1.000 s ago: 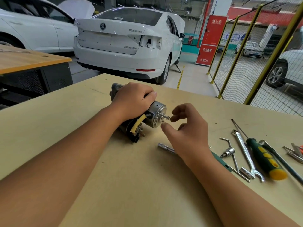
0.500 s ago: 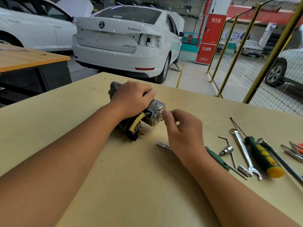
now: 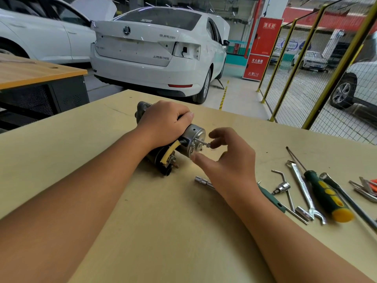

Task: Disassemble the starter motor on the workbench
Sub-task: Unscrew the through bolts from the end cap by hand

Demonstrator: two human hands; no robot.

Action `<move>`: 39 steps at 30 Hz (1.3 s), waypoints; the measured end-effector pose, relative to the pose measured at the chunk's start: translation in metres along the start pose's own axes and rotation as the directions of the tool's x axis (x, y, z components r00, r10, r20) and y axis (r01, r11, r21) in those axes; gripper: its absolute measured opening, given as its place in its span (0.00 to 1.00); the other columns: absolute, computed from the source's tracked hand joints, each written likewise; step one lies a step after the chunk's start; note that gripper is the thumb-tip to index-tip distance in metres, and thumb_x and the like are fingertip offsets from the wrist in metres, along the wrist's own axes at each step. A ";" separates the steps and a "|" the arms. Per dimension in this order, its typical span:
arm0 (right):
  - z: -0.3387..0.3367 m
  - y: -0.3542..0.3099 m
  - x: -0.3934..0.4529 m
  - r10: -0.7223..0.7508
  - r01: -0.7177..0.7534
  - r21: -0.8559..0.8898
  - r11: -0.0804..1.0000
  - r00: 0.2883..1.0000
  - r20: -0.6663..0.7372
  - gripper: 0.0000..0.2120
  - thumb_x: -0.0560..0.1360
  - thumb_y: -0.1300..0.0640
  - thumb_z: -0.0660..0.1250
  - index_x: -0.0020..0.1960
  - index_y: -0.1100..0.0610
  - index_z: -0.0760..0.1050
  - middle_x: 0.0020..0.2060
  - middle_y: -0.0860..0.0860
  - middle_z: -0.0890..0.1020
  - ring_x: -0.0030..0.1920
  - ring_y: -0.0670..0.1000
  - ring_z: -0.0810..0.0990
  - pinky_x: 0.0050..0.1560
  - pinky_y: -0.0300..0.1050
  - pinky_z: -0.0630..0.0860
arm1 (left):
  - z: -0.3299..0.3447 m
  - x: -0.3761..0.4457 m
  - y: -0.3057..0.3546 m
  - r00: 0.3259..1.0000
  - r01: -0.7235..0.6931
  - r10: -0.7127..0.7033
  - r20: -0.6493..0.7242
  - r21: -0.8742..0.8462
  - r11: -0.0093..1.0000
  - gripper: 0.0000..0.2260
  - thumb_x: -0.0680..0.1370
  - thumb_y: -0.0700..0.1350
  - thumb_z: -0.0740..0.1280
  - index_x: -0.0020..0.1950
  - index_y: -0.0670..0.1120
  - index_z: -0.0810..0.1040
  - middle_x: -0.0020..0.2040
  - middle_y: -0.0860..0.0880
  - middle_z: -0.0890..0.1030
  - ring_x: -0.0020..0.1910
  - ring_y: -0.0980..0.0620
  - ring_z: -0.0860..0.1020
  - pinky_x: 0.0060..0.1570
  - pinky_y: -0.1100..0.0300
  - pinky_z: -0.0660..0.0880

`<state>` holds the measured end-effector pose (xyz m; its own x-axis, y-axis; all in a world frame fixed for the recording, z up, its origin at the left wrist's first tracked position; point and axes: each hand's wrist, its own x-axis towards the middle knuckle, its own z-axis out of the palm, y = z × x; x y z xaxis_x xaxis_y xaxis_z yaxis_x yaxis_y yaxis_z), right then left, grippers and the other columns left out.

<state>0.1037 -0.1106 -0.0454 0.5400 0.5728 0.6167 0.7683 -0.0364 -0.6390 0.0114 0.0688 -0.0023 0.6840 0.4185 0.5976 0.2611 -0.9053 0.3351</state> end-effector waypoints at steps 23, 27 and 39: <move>0.003 -0.002 -0.002 0.018 -0.017 -0.012 1.000 0.996 0.090 0.11 0.79 0.41 0.65 0.44 0.46 0.76 0.35 0.42 0.80 0.38 0.43 0.78 0.39 0.47 0.75 | 0.002 0.001 -0.002 1.000 0.002 -0.002 0.000 0.002 1.000 0.18 0.82 0.55 0.59 0.35 0.49 0.76 0.31 0.52 0.76 0.35 0.52 0.75 0.36 0.56 0.66; 0.001 0.001 0.000 0.026 -0.025 -0.020 0.999 0.998 0.062 0.10 0.75 0.53 0.73 0.50 0.43 0.74 0.40 0.39 0.79 0.36 0.44 0.76 0.39 0.43 0.71 | 0.002 0.000 -0.002 1.000 0.003 -0.003 -0.003 0.002 1.000 0.18 0.83 0.54 0.60 0.34 0.51 0.73 0.31 0.53 0.75 0.34 0.55 0.73 0.35 0.58 0.62; 0.001 -0.004 -0.002 -0.003 0.002 0.021 1.000 1.000 0.025 0.14 0.71 0.46 0.77 0.52 0.44 0.75 0.42 0.39 0.79 0.41 0.42 0.78 0.40 0.40 0.73 | 0.001 0.000 -0.002 1.000 0.007 -0.007 -0.010 0.012 1.000 0.18 0.82 0.55 0.59 0.33 0.53 0.72 0.30 0.53 0.75 0.33 0.56 0.73 0.34 0.59 0.60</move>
<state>0.0991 -0.1108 -0.0451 0.5294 0.5930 0.6067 0.7620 -0.0180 -0.6473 0.0120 0.0701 -0.0039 0.6757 0.4250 0.6023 0.2738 -0.9033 0.3302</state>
